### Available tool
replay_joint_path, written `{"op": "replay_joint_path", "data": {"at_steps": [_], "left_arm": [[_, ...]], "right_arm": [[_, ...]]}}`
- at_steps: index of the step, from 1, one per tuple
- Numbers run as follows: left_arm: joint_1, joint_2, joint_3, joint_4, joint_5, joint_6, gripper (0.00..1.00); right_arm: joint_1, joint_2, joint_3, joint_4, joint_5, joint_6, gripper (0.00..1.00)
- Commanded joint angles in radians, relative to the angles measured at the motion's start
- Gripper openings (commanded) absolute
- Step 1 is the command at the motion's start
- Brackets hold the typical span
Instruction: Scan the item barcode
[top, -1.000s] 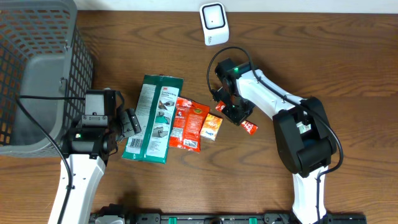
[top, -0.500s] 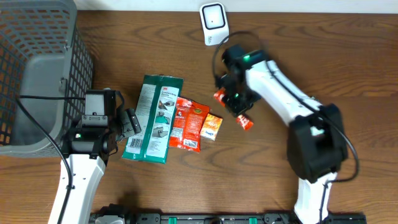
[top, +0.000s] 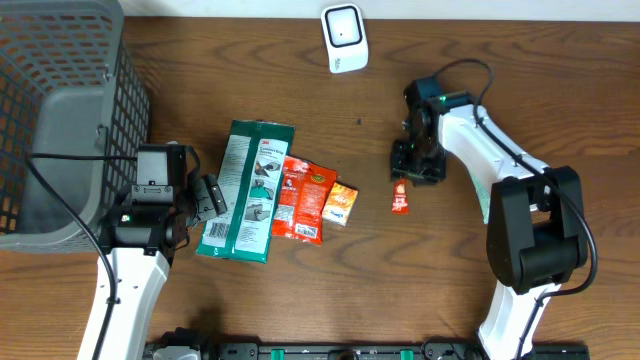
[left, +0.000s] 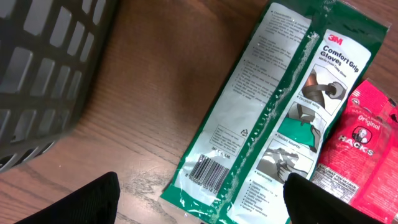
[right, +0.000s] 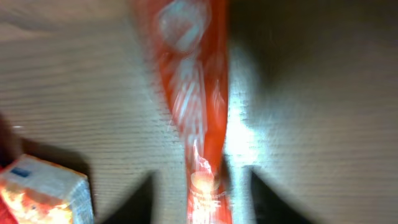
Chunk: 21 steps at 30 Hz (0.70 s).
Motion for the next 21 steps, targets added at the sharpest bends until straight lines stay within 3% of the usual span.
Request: {"op": "replay_joint_path", "data": {"at_steps": [1, 4, 6, 7, 8, 10, 17, 21], "left_arm": [[0.003, 0.002, 0.014, 0.001, 0.006, -0.002, 0.85], [0.003, 0.002, 0.014, 0.001, 0.006, -0.002, 0.85], [0.003, 0.002, 0.014, 0.001, 0.006, -0.002, 0.85], [0.003, 0.002, 0.014, 0.001, 0.006, -0.002, 0.85], [0.003, 0.002, 0.014, 0.001, 0.006, -0.002, 0.85], [0.003, 0.002, 0.014, 0.001, 0.006, -0.002, 0.85], [0.003, 0.002, 0.014, 0.001, 0.006, -0.002, 0.85], [0.003, 0.002, 0.014, 0.001, 0.006, -0.002, 0.85]], "right_arm": [[0.002, 0.000, -0.011, 0.010, -0.008, 0.091, 0.95], [-0.002, 0.000, -0.010, 0.005, -0.008, 0.061, 0.88], [-0.002, 0.000, -0.011, -0.012, -0.008, 0.050, 0.77], [-0.002, 0.000, -0.011, -0.021, -0.008, 0.050, 0.66], [-0.001, 0.000, -0.011, -0.031, -0.008, 0.050, 0.47], [0.006, 0.000, -0.019, -0.045, -0.008, 0.050, 0.29], [0.026, -0.001, -0.047, -0.046, -0.009, 0.050, 0.12], [0.021, -0.003, -0.047, -0.043, -0.051, 0.051, 0.11]]}}
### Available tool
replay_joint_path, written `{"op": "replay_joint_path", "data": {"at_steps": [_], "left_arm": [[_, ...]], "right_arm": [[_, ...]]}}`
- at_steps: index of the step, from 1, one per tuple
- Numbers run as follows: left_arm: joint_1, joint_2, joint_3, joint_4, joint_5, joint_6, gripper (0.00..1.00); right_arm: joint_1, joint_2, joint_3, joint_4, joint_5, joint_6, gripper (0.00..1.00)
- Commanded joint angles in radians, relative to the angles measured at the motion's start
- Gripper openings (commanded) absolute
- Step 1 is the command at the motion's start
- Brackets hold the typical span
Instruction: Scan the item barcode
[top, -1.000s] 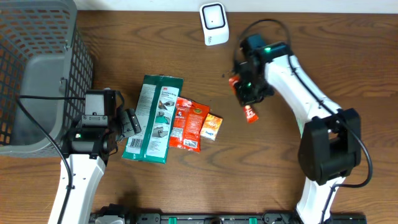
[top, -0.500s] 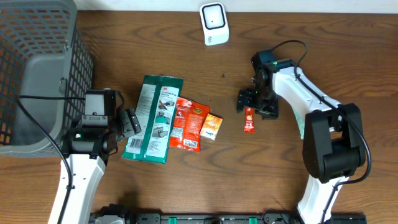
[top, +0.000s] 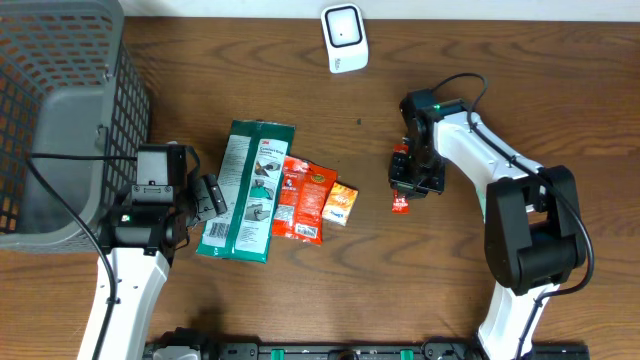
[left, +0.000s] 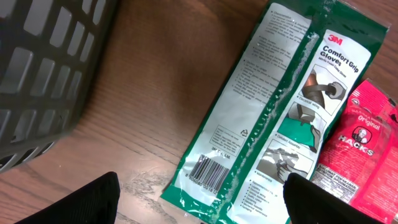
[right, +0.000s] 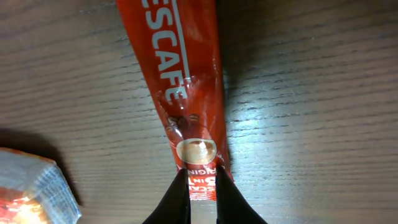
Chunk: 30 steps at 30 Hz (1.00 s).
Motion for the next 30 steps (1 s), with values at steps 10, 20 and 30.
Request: {"op": "replay_joint_path", "data": {"at_steps": [10, 20, 30], "left_arm": [[0.003, 0.002, 0.014, 0.001, 0.005, -0.002, 0.85], [0.003, 0.002, 0.014, 0.001, 0.005, -0.002, 0.85], [0.003, 0.002, 0.014, 0.001, 0.006, -0.002, 0.85]], "right_arm": [[-0.078, -0.071, 0.001, -0.042, -0.053, -0.046, 0.01], [-0.071, -0.079, -0.112, 0.036, 0.100, 0.110, 0.01], [0.084, -0.079, -0.267, 0.360, -0.098, 0.299, 0.01]]}}
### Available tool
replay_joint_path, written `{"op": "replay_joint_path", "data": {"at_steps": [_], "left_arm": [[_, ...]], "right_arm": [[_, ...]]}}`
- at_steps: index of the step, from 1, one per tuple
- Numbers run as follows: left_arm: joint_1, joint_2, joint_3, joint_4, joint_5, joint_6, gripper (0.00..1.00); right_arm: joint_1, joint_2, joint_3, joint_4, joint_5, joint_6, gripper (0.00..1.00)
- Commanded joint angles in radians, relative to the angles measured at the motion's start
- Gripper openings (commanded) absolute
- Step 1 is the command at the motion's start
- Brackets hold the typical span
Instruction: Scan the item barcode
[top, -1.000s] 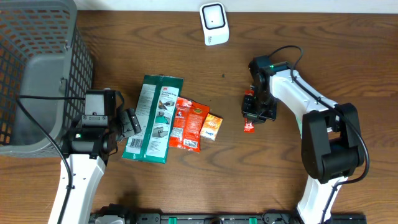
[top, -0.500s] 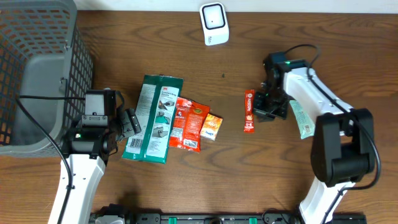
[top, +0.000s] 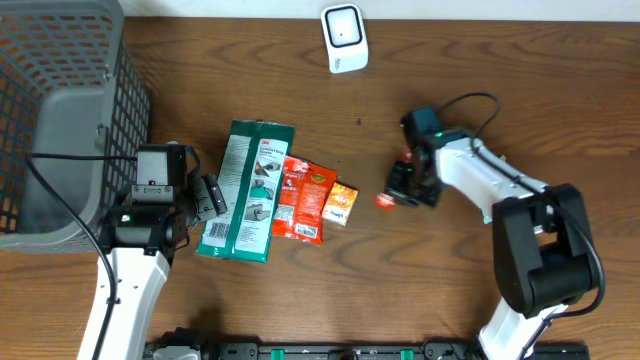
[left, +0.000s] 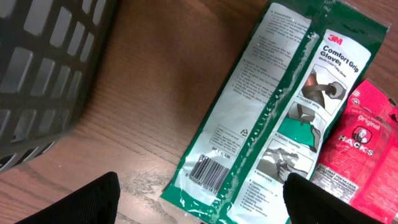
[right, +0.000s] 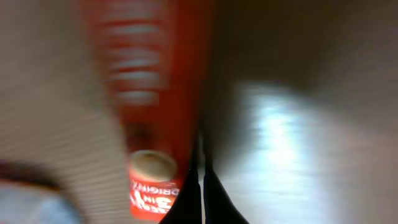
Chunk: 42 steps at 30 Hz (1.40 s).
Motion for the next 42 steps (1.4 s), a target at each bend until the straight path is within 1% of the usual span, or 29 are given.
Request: {"op": "replay_joint_path", "data": {"at_steps": [1, 3, 5, 8, 10, 12, 13, 15, 16, 17, 20, 24, 27, 42], "left_arm": [[0.003, 0.002, 0.014, 0.002, 0.006, -0.002, 0.85], [0.003, 0.002, 0.014, 0.002, 0.006, -0.002, 0.85], [0.003, 0.002, 0.014, 0.001, 0.006, -0.002, 0.85], [0.003, 0.002, 0.014, 0.001, 0.006, -0.002, 0.85], [0.003, 0.002, 0.014, 0.002, 0.006, -0.002, 0.85], [0.003, 0.002, 0.014, 0.002, 0.006, -0.002, 0.85], [0.003, 0.002, 0.014, 0.002, 0.006, -0.002, 0.85], [0.003, 0.002, 0.014, 0.002, 0.006, -0.002, 0.85], [0.003, 0.002, 0.014, 0.002, 0.006, -0.002, 0.85], [0.003, 0.002, 0.014, 0.002, 0.006, -0.002, 0.85], [0.003, 0.002, 0.014, 0.002, 0.006, -0.002, 0.85], [0.003, 0.002, 0.014, 0.002, 0.006, -0.002, 0.85], [0.003, 0.002, 0.014, 0.002, 0.006, -0.002, 0.85], [0.003, 0.002, 0.014, 0.002, 0.006, -0.002, 0.85]], "right_arm": [[0.057, 0.032, -0.035, 0.102, -0.082, 0.069, 0.01], [0.058, 0.032, -0.032, 0.148, -0.071, 0.069, 0.01], [0.040, 0.028, -0.018, 0.153, -0.076, 0.050, 0.01], [0.005, 0.006, 0.020, 0.118, -0.153, -0.097, 0.01], [-0.022, -0.022, 0.058, 0.072, -0.229, -0.234, 0.01], [-0.042, -0.050, 0.094, 0.027, -0.242, -0.344, 0.01], [-0.053, -0.066, 0.113, 0.010, -0.227, -0.405, 0.02], [-0.069, -0.089, 0.135, 0.001, -0.157, -0.468, 0.01], [-0.081, -0.102, 0.138, 0.030, -0.071, -0.515, 0.01], [-0.086, -0.103, 0.138, 0.046, -0.016, -0.530, 0.01], [-0.091, -0.085, 0.130, 0.116, 0.112, -0.534, 0.01], [-0.090, -0.036, 0.106, 0.243, 0.120, -0.544, 0.01], [-0.090, 0.008, 0.105, 0.290, 0.121, -0.544, 0.01], [-0.091, 0.050, 0.082, 0.266, 0.120, -0.545, 0.03]]}}
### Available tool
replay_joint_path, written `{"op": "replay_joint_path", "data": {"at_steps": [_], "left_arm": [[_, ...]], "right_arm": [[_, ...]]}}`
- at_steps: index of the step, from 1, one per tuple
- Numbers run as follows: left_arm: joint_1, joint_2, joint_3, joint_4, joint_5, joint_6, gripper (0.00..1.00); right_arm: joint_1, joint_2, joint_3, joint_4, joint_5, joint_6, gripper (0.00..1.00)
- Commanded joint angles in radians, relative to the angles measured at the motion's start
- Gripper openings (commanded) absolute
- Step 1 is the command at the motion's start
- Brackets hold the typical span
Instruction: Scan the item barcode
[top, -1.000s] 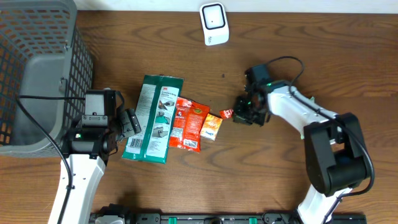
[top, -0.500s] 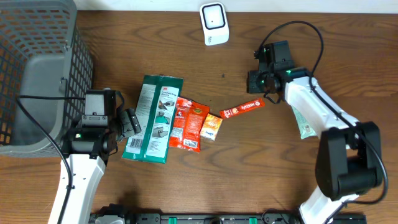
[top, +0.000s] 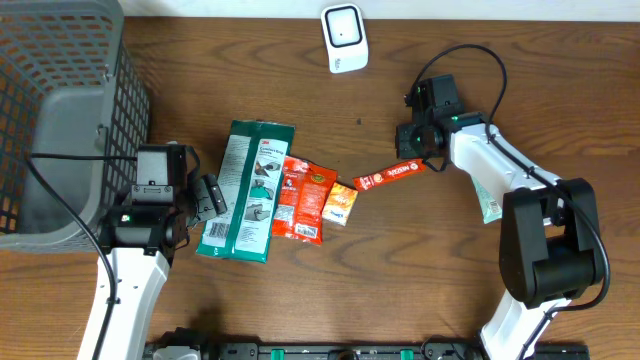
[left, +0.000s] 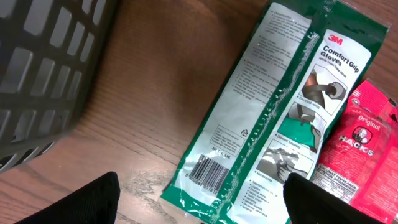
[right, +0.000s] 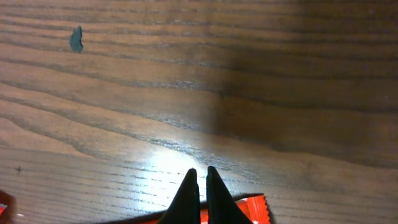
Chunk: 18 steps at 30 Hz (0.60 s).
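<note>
In the overhead view my right gripper (top: 421, 160) is shut on the right end of a red Nescafe sachet (top: 385, 176), which sticks out to the left over the table. The right wrist view shows the two fingers (right: 186, 193) pressed almost together, with the sachet's red edge (right: 249, 208) just behind them. The white scanner (top: 345, 38) stands at the back edge, beyond the sachet. My left gripper (left: 199, 211) is open at the near end of a green 3M glove pack (left: 280, 112), whose barcode (left: 208, 171) faces up.
A grey mesh basket (top: 60, 110) fills the far left. Beside the glove pack lie a red Hacks bag (top: 292, 197), an orange packet (top: 318, 195) and a small orange packet (top: 342, 203). A pale packet (top: 490, 205) lies under the right arm.
My right gripper has moved toward the back of the table with the sachet. The sachet now shows its full length pointing left instead of end-on. The left arm has not moved.
First my right gripper stood open over the sachet lying on the table. Then it was shut on the sachet's end. After that the sachet was off the wood and turned. Now it is held farther back, nearer the scanner. The left arm stayed still throughout.
</note>
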Motion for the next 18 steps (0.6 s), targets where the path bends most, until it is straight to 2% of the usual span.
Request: {"op": "replay_joint_path", "data": {"at_steps": [1, 13, 18], "left_arm": [[0.003, 0.002, 0.014, 0.001, 0.006, -0.002, 0.85], [0.003, 0.002, 0.014, 0.001, 0.006, -0.002, 0.85], [0.003, 0.002, 0.014, 0.001, 0.006, -0.002, 0.85]], "right_arm": [[-0.002, 0.025, -0.017, -0.023, 0.010, -0.015, 0.04], [-0.002, 0.024, -0.016, -0.355, 0.010, -0.038, 0.07], [-0.002, 0.024, -0.014, -0.375, 0.009, -0.038, 0.06]]}}
